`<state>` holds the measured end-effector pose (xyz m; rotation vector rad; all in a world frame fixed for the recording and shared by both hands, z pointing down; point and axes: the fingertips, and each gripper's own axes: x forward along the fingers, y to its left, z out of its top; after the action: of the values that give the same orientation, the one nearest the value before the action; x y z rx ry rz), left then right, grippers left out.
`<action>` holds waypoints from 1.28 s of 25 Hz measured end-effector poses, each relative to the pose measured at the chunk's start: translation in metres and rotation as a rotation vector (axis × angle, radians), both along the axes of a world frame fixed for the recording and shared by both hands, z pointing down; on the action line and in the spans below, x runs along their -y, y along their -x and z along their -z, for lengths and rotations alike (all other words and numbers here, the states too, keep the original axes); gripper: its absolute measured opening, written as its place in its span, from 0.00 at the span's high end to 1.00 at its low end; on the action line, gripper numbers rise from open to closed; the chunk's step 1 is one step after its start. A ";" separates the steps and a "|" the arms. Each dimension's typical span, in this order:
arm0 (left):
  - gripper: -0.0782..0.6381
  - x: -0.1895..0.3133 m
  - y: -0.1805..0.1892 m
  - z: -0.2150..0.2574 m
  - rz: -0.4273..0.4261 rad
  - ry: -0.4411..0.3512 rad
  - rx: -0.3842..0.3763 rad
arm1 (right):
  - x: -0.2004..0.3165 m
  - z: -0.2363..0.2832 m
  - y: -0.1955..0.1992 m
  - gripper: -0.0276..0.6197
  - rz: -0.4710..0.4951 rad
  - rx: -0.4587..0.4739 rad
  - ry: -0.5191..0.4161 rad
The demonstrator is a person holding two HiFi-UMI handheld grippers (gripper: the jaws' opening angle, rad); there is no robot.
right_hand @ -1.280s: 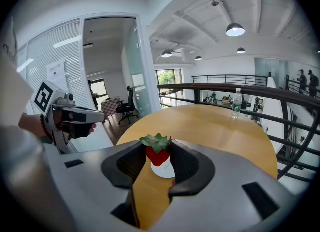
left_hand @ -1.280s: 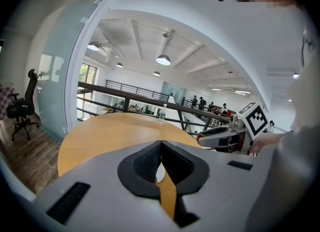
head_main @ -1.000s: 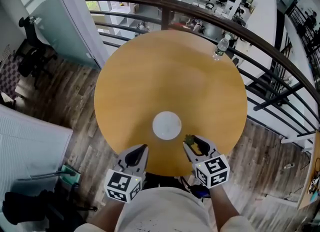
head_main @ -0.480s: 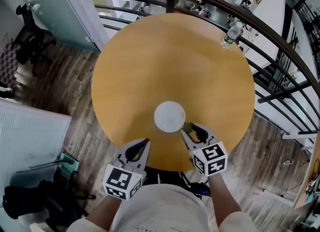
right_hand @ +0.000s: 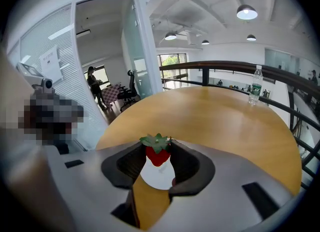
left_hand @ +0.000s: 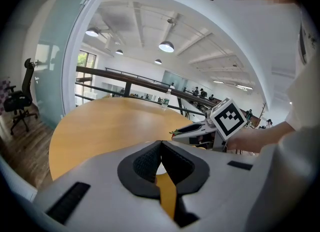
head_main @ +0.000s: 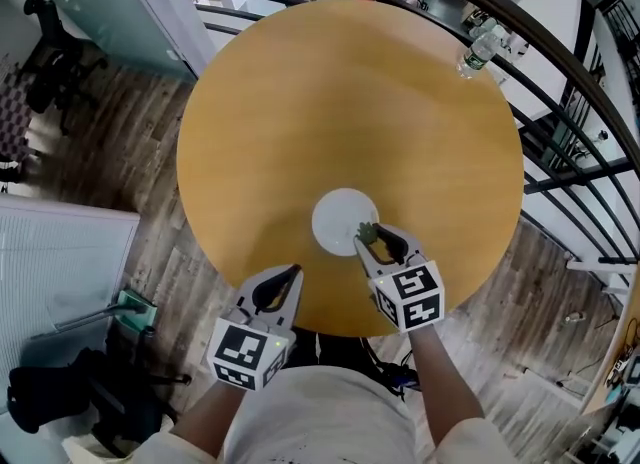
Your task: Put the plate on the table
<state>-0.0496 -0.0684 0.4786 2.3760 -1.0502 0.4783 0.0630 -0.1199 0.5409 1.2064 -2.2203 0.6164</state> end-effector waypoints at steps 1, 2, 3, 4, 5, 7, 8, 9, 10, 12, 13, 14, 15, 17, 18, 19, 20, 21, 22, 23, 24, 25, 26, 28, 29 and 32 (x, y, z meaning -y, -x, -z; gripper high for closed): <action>0.86 0.003 0.000 -0.003 0.003 0.004 0.002 | 0.003 -0.004 0.001 0.70 -0.001 -0.001 0.006; 0.86 0.005 0.001 -0.006 0.006 0.009 0.004 | 0.005 -0.008 0.001 0.70 -0.001 -0.003 0.012; 0.86 0.008 0.001 -0.009 0.009 0.014 0.005 | 0.008 -0.013 0.002 0.70 -0.003 -0.004 0.019; 0.86 0.011 0.002 -0.012 0.011 0.018 0.006 | 0.010 -0.018 0.003 0.70 -0.005 -0.005 0.027; 0.86 0.014 0.002 -0.015 0.013 0.022 0.006 | 0.013 -0.023 0.004 0.70 -0.007 -0.007 0.035; 0.86 0.020 0.002 -0.020 0.017 0.029 0.007 | 0.018 -0.032 0.004 0.70 -0.011 -0.011 0.050; 0.86 0.022 0.002 -0.023 0.018 0.031 0.009 | 0.020 -0.036 0.004 0.70 -0.012 -0.014 0.057; 0.86 0.023 0.001 -0.025 0.019 0.032 0.013 | 0.021 -0.041 0.004 0.70 -0.011 -0.019 0.064; 0.86 0.023 -0.001 -0.028 0.019 0.032 0.019 | 0.021 -0.045 0.003 0.70 -0.008 -0.025 0.070; 0.86 0.025 -0.004 -0.032 0.019 0.031 0.026 | 0.022 -0.052 0.002 0.70 0.000 -0.039 0.080; 0.86 0.027 -0.007 -0.034 0.021 0.032 0.025 | 0.023 -0.056 0.001 0.70 0.004 -0.045 0.083; 0.86 0.029 -0.009 -0.036 0.022 0.034 0.023 | 0.024 -0.060 0.001 0.70 0.008 -0.050 0.086; 0.86 0.030 -0.010 -0.039 0.025 0.036 0.021 | 0.025 -0.064 0.001 0.70 0.011 -0.054 0.091; 0.86 0.032 -0.013 -0.043 0.027 0.039 0.019 | 0.026 -0.071 0.002 0.70 0.016 -0.060 0.101; 0.86 0.032 -0.014 -0.045 0.028 0.039 0.017 | 0.026 -0.075 0.003 0.70 0.018 -0.061 0.106; 0.86 0.032 -0.014 -0.046 0.027 0.040 0.015 | 0.026 -0.078 0.005 0.70 0.019 -0.063 0.111; 0.86 0.033 -0.015 -0.046 0.027 0.040 0.013 | 0.026 -0.082 0.006 0.70 0.021 -0.065 0.115; 0.86 0.033 -0.015 -0.046 0.026 0.040 0.010 | 0.026 -0.085 0.007 0.70 0.024 -0.069 0.120; 0.86 0.033 -0.016 -0.047 0.026 0.042 0.007 | 0.027 -0.089 0.008 0.70 0.027 -0.074 0.124; 0.86 0.033 -0.016 -0.048 0.027 0.045 0.005 | 0.027 -0.093 0.009 0.70 0.030 -0.079 0.129; 0.86 0.033 -0.016 -0.049 0.028 0.049 0.004 | 0.028 -0.096 0.009 0.70 0.032 -0.083 0.133; 0.86 0.033 -0.016 -0.049 0.029 0.050 0.002 | 0.029 -0.099 0.009 0.70 0.034 -0.086 0.137; 0.86 0.033 -0.017 -0.049 0.029 0.049 -0.001 | 0.030 -0.102 0.009 0.70 0.036 -0.090 0.141; 0.86 0.034 -0.018 -0.047 0.028 0.043 -0.007 | 0.031 -0.107 0.009 0.70 0.040 -0.098 0.147; 0.86 0.034 -0.019 -0.047 0.028 0.042 -0.008 | 0.031 -0.109 0.009 0.70 0.041 -0.100 0.151; 0.86 0.034 -0.018 -0.045 0.028 0.046 -0.009 | 0.031 -0.113 0.010 0.70 0.042 -0.105 0.159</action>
<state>-0.0315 -0.1024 0.5240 2.3186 -1.0556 0.4765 0.0526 -0.1512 0.6539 1.0842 -2.0630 0.6824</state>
